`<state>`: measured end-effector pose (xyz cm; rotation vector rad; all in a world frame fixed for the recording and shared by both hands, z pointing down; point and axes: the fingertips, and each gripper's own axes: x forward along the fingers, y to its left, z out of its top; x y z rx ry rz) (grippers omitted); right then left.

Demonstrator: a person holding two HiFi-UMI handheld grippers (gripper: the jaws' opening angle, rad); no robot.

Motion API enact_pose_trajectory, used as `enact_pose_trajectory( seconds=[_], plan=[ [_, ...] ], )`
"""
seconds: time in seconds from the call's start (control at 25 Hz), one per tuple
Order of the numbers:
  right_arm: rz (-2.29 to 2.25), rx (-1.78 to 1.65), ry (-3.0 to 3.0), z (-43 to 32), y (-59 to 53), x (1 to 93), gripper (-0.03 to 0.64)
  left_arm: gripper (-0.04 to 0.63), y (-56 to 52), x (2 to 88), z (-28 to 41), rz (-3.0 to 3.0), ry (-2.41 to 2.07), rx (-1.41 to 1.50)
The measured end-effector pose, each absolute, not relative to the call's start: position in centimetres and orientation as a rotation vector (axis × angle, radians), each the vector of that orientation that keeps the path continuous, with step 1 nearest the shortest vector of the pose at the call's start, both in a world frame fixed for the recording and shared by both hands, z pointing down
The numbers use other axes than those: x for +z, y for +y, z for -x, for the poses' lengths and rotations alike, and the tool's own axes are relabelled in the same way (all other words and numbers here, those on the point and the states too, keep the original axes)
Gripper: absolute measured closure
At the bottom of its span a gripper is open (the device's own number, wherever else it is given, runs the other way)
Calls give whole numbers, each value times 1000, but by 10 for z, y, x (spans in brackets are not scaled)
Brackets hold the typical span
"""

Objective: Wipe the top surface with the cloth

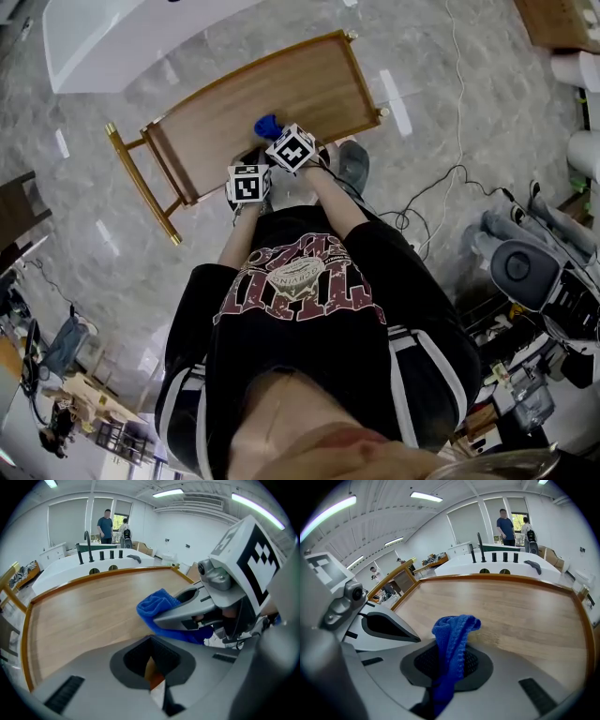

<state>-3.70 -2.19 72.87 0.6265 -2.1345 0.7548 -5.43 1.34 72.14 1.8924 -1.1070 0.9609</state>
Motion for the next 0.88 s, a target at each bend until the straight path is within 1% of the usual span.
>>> enact_pose_trajectory(
  seconds=[0.44,0.88],
  plan=[
    [-710,785,-2106,3,-28,729,560,549,6,723,28,-1943,-1042,989],
    [-811,799,-2070,-47,-41,734,560,549,0,725,0,-1989,-985,1005]
  ],
)
